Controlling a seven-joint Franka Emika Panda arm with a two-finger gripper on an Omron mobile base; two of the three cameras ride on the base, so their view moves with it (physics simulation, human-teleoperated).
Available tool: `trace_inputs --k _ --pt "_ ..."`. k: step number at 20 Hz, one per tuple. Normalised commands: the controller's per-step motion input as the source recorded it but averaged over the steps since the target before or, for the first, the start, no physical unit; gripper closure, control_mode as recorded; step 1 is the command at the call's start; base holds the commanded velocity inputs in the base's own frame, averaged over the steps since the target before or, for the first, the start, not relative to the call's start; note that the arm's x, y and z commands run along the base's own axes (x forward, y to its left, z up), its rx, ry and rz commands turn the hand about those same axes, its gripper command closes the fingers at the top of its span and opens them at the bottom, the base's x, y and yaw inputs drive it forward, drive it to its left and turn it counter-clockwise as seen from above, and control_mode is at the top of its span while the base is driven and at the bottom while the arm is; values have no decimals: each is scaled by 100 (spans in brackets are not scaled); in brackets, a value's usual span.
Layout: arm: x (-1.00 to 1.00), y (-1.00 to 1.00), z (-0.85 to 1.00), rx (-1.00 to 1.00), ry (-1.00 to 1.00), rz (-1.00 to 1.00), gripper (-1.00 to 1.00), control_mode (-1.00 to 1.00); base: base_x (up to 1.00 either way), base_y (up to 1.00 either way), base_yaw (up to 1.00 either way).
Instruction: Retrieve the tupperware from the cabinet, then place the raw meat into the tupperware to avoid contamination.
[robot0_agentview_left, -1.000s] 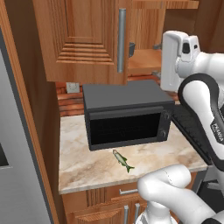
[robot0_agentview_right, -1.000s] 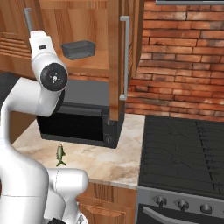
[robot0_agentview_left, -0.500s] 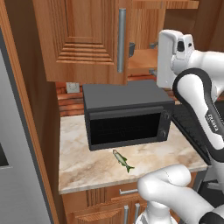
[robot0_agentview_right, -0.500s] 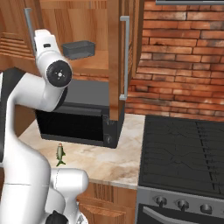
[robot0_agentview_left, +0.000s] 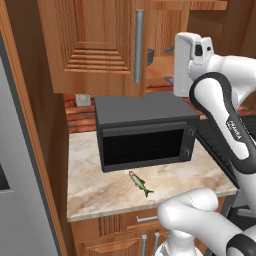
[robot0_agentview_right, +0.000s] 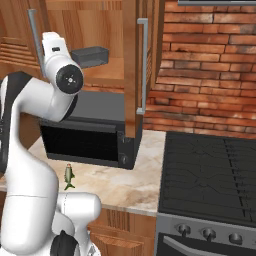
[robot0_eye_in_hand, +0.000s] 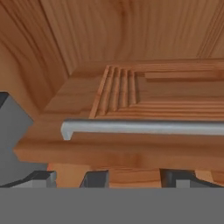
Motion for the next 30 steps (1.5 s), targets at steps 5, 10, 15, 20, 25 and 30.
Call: trace_inputs --k 5,10,15,20,25,30 --pt "22 5 0 0 3 2 -100 -100 0 0 0" --pt "22 0 0 1 3 3 -100 -100 0 0 0" --pt "19 0 0 1 1 3 -100 -100 0 0 0" --pt "11 3 -1 0 0 4 -100 -100 0 0 0" --pt "7 10 -2 0 0 5 -100 -100 0 0 0" --pt "9 11 -1 0 0 5 -100 -100 0 0 0"
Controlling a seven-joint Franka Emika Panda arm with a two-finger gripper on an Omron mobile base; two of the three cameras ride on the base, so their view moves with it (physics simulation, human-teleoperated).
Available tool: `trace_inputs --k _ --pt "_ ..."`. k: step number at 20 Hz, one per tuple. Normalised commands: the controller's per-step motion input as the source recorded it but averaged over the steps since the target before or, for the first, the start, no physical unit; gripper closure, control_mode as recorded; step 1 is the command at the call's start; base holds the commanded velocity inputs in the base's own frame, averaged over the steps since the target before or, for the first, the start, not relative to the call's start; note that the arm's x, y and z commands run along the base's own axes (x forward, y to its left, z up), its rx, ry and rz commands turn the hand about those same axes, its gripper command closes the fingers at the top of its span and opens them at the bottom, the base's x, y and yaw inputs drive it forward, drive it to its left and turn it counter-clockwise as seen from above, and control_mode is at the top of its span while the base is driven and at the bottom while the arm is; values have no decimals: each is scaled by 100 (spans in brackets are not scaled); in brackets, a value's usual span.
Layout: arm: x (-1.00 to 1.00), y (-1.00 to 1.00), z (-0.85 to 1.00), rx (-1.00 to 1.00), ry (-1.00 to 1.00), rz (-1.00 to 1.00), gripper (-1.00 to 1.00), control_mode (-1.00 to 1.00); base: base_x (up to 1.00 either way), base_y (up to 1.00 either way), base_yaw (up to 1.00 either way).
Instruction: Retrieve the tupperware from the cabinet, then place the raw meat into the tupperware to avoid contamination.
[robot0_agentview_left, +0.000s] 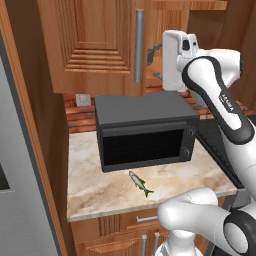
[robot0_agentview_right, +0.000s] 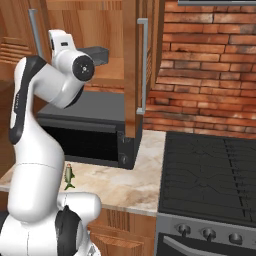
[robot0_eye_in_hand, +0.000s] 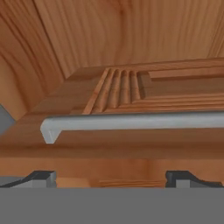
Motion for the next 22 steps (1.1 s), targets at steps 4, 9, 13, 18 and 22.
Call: trace_inputs --k 4,9,13,18,22 --pt "14 6 -3 0 0 4 -100 -100 0 0 0" --pt "15 0 -8 0 0 1 -100 -100 0 0 0" --pt "10 0 -2 0 0 0 -100 -100 0 0 0" --pt "0 9 0 0 1 5 -100 -100 0 0 0" --pt "-4 22 1 0 1 6 -100 -100 0 0 0"
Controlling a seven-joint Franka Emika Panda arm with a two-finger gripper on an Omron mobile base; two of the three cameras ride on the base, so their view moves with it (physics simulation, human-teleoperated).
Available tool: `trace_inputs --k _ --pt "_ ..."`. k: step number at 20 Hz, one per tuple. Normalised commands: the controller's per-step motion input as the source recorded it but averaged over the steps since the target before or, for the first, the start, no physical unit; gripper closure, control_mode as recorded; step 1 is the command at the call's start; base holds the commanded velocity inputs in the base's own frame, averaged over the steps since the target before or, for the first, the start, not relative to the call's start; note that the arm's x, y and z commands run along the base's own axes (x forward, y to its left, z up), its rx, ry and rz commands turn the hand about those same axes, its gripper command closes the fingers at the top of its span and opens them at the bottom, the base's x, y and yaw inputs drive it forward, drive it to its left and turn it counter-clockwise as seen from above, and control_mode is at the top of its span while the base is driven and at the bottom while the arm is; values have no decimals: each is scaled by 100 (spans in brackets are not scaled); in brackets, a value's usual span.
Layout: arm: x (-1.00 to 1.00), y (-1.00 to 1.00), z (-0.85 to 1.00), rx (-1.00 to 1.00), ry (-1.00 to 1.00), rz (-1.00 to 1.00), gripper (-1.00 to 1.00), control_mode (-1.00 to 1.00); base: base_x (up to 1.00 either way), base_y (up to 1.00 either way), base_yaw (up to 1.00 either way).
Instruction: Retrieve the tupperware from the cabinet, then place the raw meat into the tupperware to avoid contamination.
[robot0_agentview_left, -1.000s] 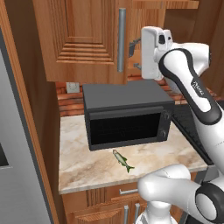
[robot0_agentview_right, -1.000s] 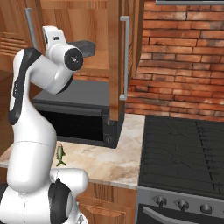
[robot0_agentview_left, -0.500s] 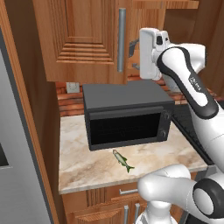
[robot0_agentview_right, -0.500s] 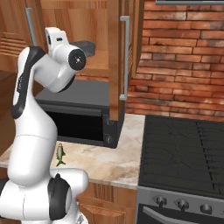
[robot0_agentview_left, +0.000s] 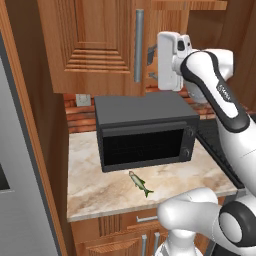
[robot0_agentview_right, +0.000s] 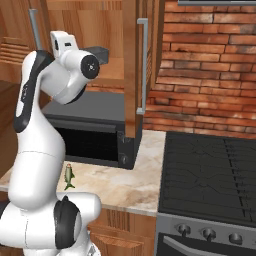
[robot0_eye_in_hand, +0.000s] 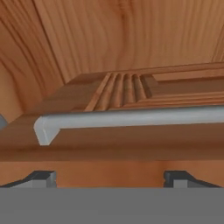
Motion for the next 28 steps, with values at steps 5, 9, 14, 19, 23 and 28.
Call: trace_inputs --k 5,9,14,19,23,28 --pt "-19 26 7 0 0 8 -100 -100 0 0 0" --pt "-29 39 4 0 0 10 -100 -100 0 0 0" --pt "-39 59 0 -3 -1 12 -100 -100 0 0 0" --pt "-41 81 -2 -6 -4 13 -100 -100 0 0 0" --pt "-44 95 -4 -9 -7 9 -100 -100 0 0 0" --pt "-48 100 -7 -11 -7 6 -100 -100 0 0 0"
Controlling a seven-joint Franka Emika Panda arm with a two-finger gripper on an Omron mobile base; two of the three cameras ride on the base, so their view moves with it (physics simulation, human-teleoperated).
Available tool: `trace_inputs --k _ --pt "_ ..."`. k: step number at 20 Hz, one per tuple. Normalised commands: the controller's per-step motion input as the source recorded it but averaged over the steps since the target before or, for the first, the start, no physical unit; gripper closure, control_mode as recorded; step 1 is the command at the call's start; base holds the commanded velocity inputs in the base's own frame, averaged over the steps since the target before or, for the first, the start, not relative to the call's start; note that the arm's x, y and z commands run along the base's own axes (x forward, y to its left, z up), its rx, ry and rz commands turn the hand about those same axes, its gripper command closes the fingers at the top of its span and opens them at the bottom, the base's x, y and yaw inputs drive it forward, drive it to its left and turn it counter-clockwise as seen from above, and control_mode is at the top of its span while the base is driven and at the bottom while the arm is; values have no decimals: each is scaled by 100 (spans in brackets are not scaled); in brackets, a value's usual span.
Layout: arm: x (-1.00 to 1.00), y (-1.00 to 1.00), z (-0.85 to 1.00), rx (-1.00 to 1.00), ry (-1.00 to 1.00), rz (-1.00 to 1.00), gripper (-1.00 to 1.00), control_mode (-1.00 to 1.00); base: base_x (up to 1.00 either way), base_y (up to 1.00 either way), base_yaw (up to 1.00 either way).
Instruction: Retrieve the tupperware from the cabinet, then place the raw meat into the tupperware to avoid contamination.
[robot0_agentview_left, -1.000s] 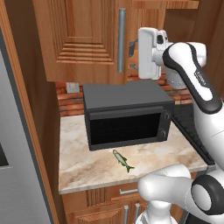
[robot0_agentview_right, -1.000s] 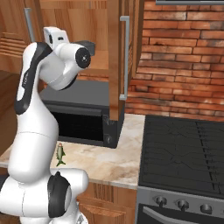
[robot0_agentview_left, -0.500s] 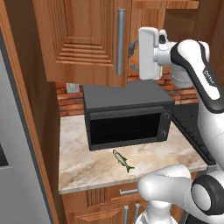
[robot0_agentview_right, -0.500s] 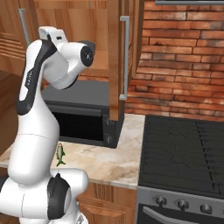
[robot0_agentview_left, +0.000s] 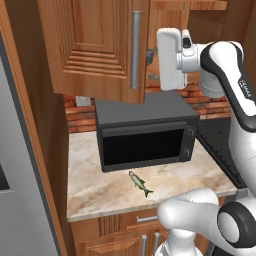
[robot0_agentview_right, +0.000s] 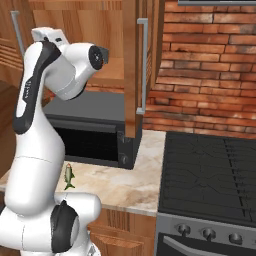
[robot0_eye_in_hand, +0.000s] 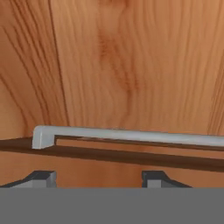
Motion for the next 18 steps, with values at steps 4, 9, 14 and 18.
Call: trace_inputs --k 4,9,14,18 --pt "-49 100 -9 -11 -7 6 -100 -100 0 0 0" --pt "-49 100 -13 -10 -8 6 -100 -100 0 0 0" --pt "-48 100 -22 -9 -9 7 -100 -100 0 0 0" --pt "-42 100 -30 -8 -9 7 -100 -100 0 0 0"
